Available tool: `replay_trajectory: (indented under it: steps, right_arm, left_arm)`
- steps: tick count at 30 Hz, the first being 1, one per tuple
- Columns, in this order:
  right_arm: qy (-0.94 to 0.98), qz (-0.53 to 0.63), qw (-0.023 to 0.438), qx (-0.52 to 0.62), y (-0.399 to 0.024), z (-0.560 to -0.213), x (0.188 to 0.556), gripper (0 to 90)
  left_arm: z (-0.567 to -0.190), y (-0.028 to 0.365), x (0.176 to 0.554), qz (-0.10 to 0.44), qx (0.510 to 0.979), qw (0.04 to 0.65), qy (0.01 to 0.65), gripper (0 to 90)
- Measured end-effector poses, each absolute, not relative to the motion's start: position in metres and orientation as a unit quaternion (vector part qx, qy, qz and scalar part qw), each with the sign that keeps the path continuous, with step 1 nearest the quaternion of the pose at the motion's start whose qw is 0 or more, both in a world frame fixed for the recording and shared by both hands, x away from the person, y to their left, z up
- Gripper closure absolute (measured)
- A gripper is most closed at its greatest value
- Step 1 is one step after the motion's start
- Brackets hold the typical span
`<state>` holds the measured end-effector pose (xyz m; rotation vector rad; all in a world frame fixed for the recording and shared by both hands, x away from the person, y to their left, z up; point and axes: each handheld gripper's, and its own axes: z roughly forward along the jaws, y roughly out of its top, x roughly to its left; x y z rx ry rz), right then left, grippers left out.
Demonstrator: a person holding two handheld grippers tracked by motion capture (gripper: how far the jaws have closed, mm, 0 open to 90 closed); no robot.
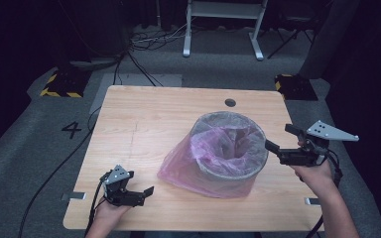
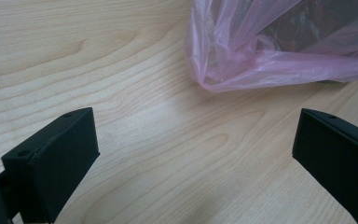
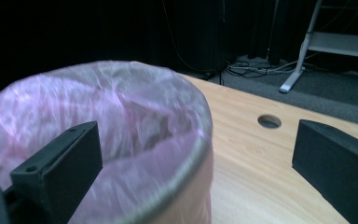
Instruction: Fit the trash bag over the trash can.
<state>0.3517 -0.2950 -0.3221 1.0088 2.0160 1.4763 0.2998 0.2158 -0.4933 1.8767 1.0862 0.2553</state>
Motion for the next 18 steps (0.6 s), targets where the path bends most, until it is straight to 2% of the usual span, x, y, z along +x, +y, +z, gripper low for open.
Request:
replay_trajectory:
  steps: [13, 16, 18]
  right_arm:
    - [0.749, 0.533, 0.201, 0.340, -0.245, -0.295, 0.379, 3.2]
    - [0.753, 0.526, 0.207, 0.336, -0.231, -0.291, 0.384, 9.4]
    - [0.754, 0.524, 0.208, 0.337, -0.223, -0.289, 0.386, 19.2]
  left_arm:
    - [-0.489, 0.217, 0.299, 0.074, 0.750, 0.488, 0.440, 0.3]
    - [-0.489, 0.215, 0.298, 0.074, 0.752, 0.488, 0.437, 0.2]
    - [-0.488, 0.214, 0.298, 0.074, 0.752, 0.489, 0.437, 0.3]
